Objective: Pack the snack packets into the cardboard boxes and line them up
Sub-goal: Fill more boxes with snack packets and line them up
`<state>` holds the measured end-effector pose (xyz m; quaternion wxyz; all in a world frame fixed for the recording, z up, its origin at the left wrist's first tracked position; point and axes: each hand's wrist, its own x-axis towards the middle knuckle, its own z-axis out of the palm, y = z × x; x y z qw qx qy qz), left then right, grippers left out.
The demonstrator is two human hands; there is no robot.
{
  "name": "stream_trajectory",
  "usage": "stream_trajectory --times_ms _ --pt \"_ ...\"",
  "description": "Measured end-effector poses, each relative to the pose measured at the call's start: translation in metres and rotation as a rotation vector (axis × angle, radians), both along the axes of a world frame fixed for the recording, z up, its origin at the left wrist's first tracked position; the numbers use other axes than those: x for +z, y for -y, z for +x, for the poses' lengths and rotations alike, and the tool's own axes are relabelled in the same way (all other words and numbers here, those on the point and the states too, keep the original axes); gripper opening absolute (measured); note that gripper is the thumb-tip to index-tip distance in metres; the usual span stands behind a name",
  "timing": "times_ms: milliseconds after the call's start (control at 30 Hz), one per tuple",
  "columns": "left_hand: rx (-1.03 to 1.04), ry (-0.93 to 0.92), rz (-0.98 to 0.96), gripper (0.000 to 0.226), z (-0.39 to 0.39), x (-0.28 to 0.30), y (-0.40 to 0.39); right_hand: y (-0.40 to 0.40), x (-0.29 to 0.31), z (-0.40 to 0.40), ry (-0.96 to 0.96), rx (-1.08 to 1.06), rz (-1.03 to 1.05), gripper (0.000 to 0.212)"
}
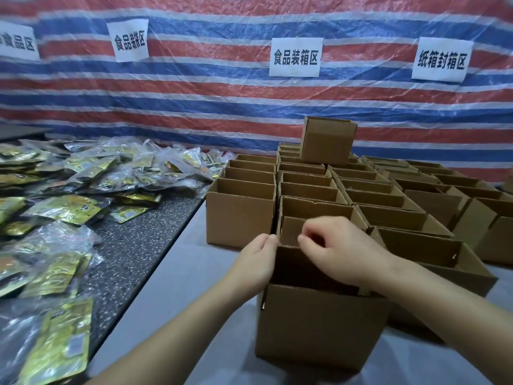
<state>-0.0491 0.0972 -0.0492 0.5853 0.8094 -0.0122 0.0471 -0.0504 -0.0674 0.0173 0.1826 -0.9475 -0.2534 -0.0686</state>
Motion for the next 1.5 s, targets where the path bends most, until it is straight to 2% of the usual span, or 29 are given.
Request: stream_trajectory --times_ms 67,133,200,400,467,533,600,667,767,867,933,1100,1167,1267,1333,1400,1500 --pt "0.019 -0.010 0.003 0.035 0.002 -0.003 0.001 0.003 -0.005 0.001 0.104 -0.072 -0.083 0.019" --pt "0.038 -0.012 -0.009 0.031 0.004 -0.003 0.001 0.004 -0.016 0.006 -0.029 -0.136 -0.188 0.031" --pt "0.044 -0.013 -0.013 0.030 0.006 -0.004 0.001 0.003 -0.028 0.011 -0.139 -0.176 -0.265 0.033" --pt "0.134 0.053 0.070 0.042 0.001 0.002 -0.029 0.001 -0.046 0.020 -0.129 -0.187 -0.285 0.035" --pt "0.224 0.065 0.266 0.044 0.002 0.005 -0.071 0.000 -0.048 0.020 -0.119 -0.190 -0.288 0.034" --pt "0.327 -0.019 0.669 0.041 -0.001 0.000 -0.128 -0.005 -0.052 0.019 -0.099 -0.191 -0.299 0.035" --pt "0.429 -0.210 1.013 0.046 -0.011 -0.012 -0.182 -0.007 -0.054 0.019 -0.084 -0.195 -0.303 0.035" --pt "0.500 -0.422 1.230 0.057 -0.032 -0.026 -0.222 -0.008 -0.055 0.019 -0.074 -0.198 -0.293 0.034" --pt "0.483 -0.648 1.386 0.070 -0.062 -0.049 -0.256 -0.010 -0.056 0.018 -0.074 -0.214 -0.276 0.035" --pt "0.413 -0.715 1.417 0.070 -0.078 -0.071 -0.264 -0.006 -0.056 0.018 -0.092 -0.237 -0.244 0.033" --pt "0.396 -0.709 1.340 0.077 -0.085 -0.083 -0.261 -0.006 -0.055 0.018 -0.093 -0.237 -0.232 0.031" --pt "0.479 -0.575 1.066 0.076 -0.081 -0.093 -0.236 -0.002 -0.048 0.019 -0.101 -0.232 -0.285 0.025" --pt "0.461 -0.490 1.039 0.064 -0.077 -0.089 -0.222 -0.001 -0.045 0.019 -0.108 -0.231 -0.285 0.021" --pt "0.470 -0.261 0.980 0.059 -0.068 -0.065 -0.203 -0.001 -0.044 0.016 -0.085 -0.224 -0.293 0.022" --pt "0.476 -0.097 0.797 0.062 -0.060 -0.033 -0.186 0.000 -0.045 0.016 -0.082 -0.223 -0.286 0.028" --pt "0.432 0.028 0.513 0.069 -0.048 0.002 -0.158 -0.002 -0.044 0.014 -0.084 -0.225 -0.269 0.035" --pt "0.203 0.178 0.059 0.069 -0.029 0.045 -0.096 -0.002 -0.041 0.008 -0.109 -0.215 -0.243 0.040"
